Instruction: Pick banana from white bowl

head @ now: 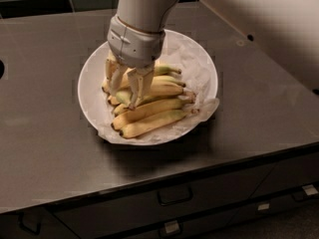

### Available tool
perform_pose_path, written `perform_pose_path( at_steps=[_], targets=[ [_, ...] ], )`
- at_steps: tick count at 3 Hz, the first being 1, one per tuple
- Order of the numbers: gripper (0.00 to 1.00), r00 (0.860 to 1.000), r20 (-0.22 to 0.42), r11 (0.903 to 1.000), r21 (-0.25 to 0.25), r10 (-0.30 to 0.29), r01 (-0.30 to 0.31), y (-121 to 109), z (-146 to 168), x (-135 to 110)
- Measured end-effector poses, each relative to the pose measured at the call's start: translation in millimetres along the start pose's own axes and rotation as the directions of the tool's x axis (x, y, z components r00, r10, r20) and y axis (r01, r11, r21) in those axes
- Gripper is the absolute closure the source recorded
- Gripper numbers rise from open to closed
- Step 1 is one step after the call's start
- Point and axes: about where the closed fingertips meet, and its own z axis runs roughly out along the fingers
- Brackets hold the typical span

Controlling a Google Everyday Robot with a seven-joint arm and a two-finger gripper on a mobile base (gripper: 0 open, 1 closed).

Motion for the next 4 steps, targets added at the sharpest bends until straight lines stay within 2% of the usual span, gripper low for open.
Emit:
perform_pose_path(
  at_steps=[1,2,3,4],
  targets=[
    [1.0,0.997,-0.08,0.9984,0.057,0.006,-0.001,4.5,-28.7,-11.9],
    [1.0,0.989,-0.15,0.9912,0.132,0.015,0.005,15.5,-59.4,-25.6],
    [1.0,0.982,-0.186,0.968,0.25,0.029,0.019,48.4,-83.0,-35.2],
    [1.0,0.975,-0.199,0.9104,0.414,0.099,-0.008,99.0,-98.9,-19.3]
  ],
)
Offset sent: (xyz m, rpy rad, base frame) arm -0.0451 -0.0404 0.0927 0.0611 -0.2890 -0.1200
